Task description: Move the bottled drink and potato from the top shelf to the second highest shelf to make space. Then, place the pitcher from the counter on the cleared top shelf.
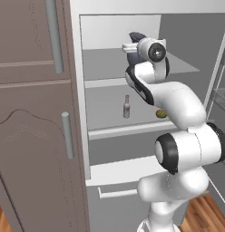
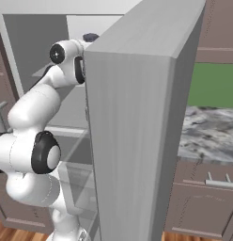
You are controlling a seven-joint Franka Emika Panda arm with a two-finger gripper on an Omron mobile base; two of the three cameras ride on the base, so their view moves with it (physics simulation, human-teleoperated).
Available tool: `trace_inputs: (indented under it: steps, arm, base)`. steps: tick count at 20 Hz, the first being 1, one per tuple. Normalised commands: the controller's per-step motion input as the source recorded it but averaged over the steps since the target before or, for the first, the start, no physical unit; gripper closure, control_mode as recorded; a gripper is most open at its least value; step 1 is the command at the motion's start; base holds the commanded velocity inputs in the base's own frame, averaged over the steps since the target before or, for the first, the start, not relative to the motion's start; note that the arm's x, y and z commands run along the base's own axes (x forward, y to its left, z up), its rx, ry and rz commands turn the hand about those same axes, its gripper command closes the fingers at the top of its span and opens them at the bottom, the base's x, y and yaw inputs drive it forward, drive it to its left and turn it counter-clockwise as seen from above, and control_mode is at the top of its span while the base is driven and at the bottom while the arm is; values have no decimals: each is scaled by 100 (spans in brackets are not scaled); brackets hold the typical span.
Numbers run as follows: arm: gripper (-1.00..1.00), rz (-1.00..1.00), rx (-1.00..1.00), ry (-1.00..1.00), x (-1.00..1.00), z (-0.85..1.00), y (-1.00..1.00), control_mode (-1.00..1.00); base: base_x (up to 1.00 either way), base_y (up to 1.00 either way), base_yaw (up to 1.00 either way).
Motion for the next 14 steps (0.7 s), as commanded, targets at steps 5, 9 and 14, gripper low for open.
trace_inputs:
  steps: [5,9,14]
  arm:
    - [-100,0,0,0,57,-4,0,-100]
    - [-100,0,-2,0,26,0,0,-100]
    - [-100,0,-5,0,6,0,0,-100]
  base:
    - [0,0,0]
    - [0,0,0]
    - [0,0,0]
